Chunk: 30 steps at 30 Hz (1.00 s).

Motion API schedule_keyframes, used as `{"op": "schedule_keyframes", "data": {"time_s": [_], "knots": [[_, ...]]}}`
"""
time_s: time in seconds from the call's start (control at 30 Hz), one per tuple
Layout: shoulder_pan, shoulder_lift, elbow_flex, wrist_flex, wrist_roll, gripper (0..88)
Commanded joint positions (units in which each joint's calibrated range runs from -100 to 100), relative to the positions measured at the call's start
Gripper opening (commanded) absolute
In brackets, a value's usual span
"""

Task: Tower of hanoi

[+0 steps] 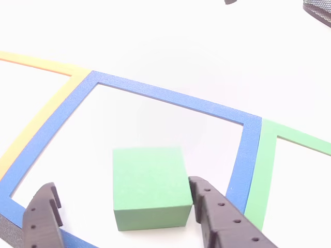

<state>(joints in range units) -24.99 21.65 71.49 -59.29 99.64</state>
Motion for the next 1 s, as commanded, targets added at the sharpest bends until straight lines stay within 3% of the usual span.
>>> {"op": "schedule_keyframes", "data": {"time_s": [0.0, 0.13, 0.37, 0.63, 0.8, 0.97], "knots": [[1.78, -5.79, -0.31, -0.63, 0.36, 29.4], [2.55, -14.35, 1.14, 4.96, 0.36, 25.4], [8.02, -41.23, 2.69, 36.78, 0.36, 2.0], [19.23, -68.45, 1.05, 76.62, 0.36, 1.2], [25.85, -77.65, -12.49, 104.80, 0.36, 1.2], [30.93, -80.07, -30.31, 125.12, 0.36, 1.2]]}}
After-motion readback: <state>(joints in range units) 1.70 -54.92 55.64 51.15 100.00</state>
